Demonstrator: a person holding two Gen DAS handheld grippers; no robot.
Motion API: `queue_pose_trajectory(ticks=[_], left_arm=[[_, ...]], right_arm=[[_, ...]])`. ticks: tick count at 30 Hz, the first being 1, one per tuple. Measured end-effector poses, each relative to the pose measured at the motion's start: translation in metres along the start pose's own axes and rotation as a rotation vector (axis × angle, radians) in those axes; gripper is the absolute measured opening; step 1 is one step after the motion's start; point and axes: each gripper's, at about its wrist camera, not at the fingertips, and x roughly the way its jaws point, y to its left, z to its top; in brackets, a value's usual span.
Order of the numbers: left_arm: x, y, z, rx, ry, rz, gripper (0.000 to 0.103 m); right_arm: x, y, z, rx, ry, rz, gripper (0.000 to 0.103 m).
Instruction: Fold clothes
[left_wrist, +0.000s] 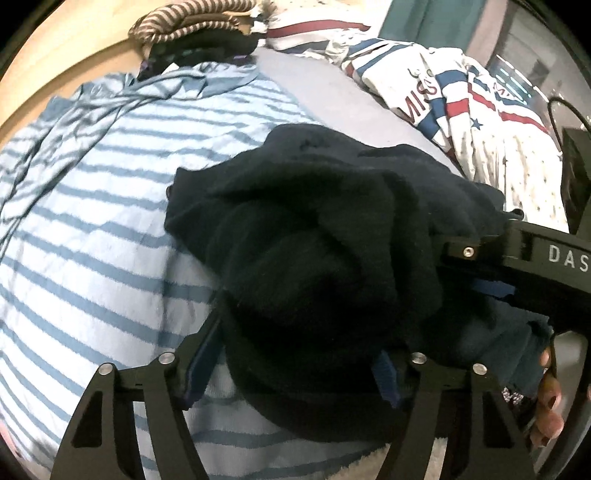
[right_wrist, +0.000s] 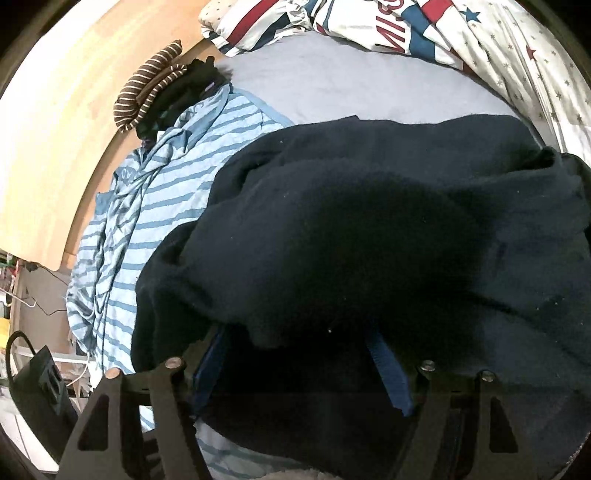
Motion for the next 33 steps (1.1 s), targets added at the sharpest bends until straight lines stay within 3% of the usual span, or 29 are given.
queue_pose_trajectory(ticks=[7,16,26,33], left_arm=[[-0.004,-0.006,0.004,0.019,-0.038,0.019,0.056],[-0.012,-0.002,0.004,-0.001,-0.058,0.007,0.038],[-0.025,0.002,0.000,-0.037,-0.060,-0.001,0.016],[-0.040,0.008,-0.003,-0.057,-0.083,0.018,0.011]], right_arm=[[0.000,0.010,0.002,-0.033,-0.011,0.018,0.046],[-0.014,0.023,-0.001,-0.089,-0.047,0.022,0.034],[-0.029,0.041,-0.009,-0.175,-0.068,-0.032,0.017],[-0.043,0.057,-0.018,-0.219,-0.087,-0.038,0.005]])
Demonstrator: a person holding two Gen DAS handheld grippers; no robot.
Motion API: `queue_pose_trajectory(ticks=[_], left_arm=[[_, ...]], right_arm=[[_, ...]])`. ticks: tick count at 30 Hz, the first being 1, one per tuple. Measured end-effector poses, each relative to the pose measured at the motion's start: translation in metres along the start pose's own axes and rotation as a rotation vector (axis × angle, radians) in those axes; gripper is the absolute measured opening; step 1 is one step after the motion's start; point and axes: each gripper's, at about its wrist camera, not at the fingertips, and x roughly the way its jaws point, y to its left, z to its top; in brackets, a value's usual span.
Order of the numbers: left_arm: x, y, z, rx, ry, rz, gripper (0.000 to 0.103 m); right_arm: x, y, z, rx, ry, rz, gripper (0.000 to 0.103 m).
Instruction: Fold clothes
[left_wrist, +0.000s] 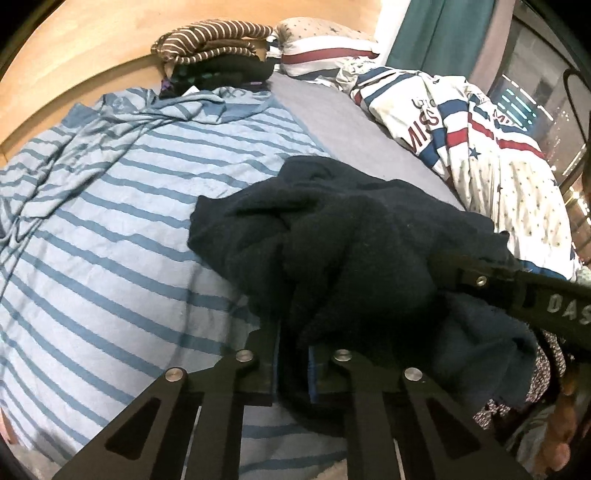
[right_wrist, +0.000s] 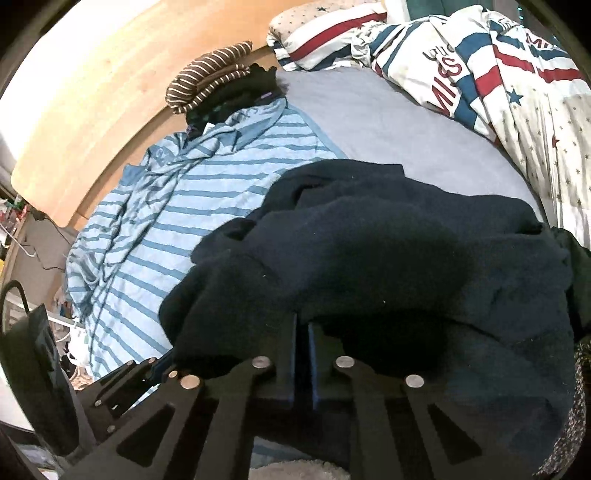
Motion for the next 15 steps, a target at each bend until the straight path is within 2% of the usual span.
queue_pose_trajectory(ticks=[7,12,15], left_arm=[[-0.021,0.019,-0.003,-0.082,-0.031,0.016,0.010],[-0.040,0.041,-0.005,-0.135,-0.049,0.034,0.009],[-0.053,0.063,-0.008,-0.201,-0.064,0.021,0.009]], right_arm=[[-0.019,0.023,-0.002,-0.040,-0.028,0.017,0.004],[-0.030,0.044,-0.005,-0.035,-0.034,0.086,0.004],[-0.034,0.058,-0.007,-0.014,-0.025,0.143,0.003]])
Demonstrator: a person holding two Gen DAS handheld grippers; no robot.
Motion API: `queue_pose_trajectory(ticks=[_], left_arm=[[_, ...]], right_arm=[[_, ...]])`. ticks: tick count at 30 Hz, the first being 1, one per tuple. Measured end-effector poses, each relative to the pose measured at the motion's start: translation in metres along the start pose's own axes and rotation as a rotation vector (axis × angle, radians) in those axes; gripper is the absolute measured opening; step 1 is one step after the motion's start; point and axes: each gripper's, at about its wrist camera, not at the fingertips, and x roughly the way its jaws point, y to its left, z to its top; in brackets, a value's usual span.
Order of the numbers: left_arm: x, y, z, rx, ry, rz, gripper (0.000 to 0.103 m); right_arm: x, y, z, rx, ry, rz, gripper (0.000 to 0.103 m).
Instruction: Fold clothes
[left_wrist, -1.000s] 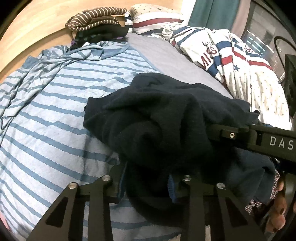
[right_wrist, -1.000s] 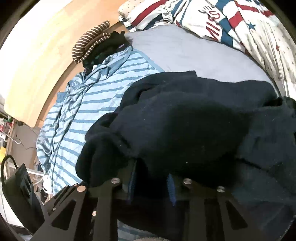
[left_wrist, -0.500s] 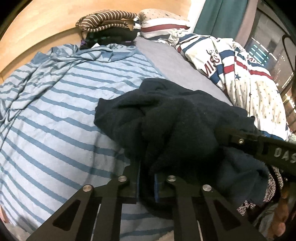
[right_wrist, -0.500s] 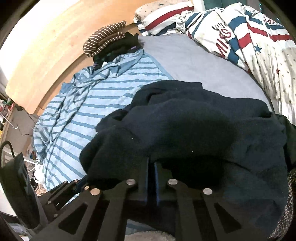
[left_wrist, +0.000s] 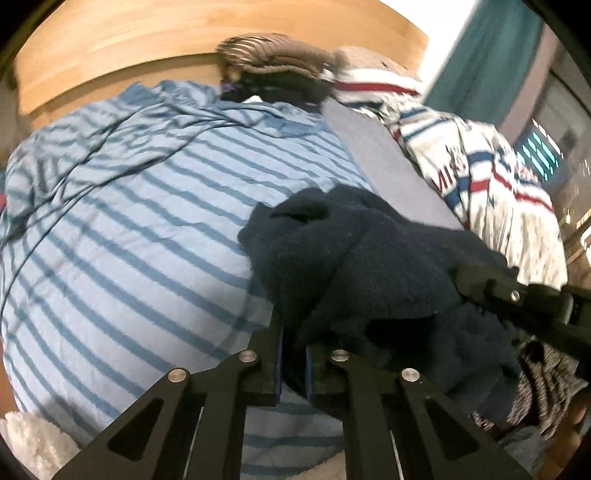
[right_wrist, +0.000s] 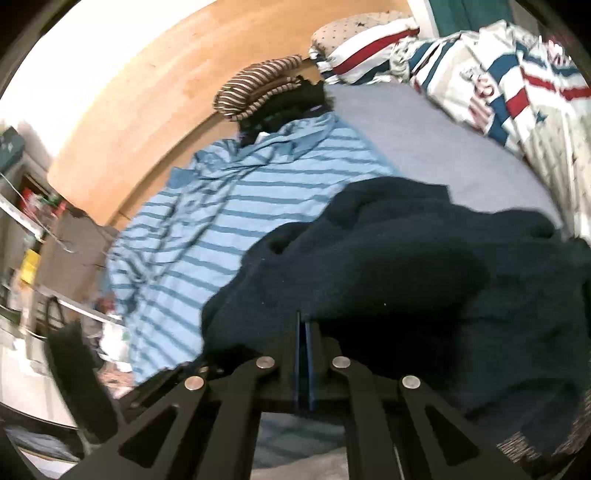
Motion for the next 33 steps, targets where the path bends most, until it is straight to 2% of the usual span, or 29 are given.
queue_pose_trajectory(ticks=[4,9,21,26,33], left_arm=[[-0.019,0.026,0.000,-0.042,-0.038,0.017,0.009],[-0.042,0.076,-0.004,-0.142,-0.068,0.020,0.009],[-0.098,0.198,-0.019,-0.346,-0.158,0.106,0.008],[-0.108,0.214,-0.025,-0.373,-0.161,0.104,0.006],[-0.113,0.196,-0.025,-0.346,-0.163,0.084,0.006]], right_arm=[[-0.002,0.028,-0.005,-0.028,0.008,0.030,0.003],[0.002,0.078,-0.016,-0.114,0.022,0.050,0.003],[0.044,0.204,-0.057,-0.340,0.105,0.084,0.003],[0.053,0.227,-0.070,-0.387,0.133,0.058,0.003],[0.040,0.212,-0.078,-0.374,0.128,-0.022,0.003]])
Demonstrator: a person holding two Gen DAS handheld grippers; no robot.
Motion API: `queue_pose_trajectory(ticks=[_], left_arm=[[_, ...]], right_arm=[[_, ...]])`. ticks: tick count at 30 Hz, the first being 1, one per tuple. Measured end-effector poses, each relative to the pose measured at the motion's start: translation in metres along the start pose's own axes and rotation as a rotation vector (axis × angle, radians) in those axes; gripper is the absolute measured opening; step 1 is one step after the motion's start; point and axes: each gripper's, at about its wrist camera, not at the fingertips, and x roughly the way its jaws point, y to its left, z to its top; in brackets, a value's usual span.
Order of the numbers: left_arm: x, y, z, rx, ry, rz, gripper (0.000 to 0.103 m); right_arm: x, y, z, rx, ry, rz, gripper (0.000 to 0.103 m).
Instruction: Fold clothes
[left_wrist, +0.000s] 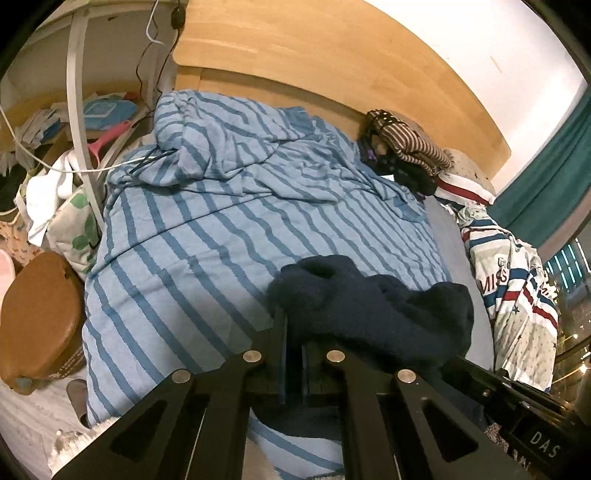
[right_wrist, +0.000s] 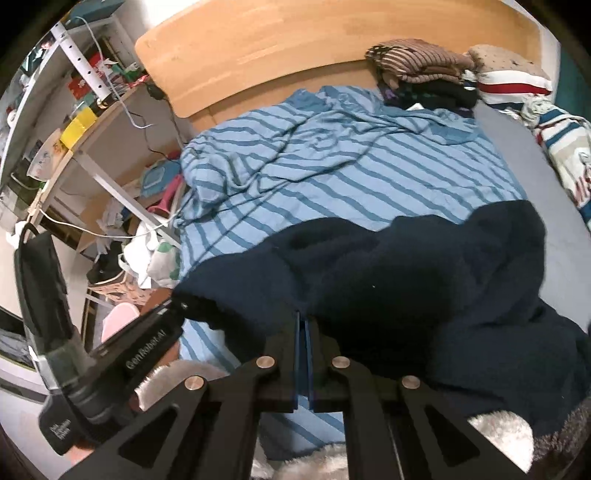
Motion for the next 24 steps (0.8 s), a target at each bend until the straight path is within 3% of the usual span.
queue_pose_trajectory(ticks=[7,24], left_arm=[[-0.008,-0.014,-0.002,0.005,0.004,-0.030,0.005],[-0.053,-0.077,-0.020,0.119,-0.042,-0.093,0.005]], right_arm=[[-0.028,-0.034,-0.018,0.034,-0.034,-0.096,0.003],[-0.084,-0.100,-0.075,0.170,-0.092,-0.157,0.003]])
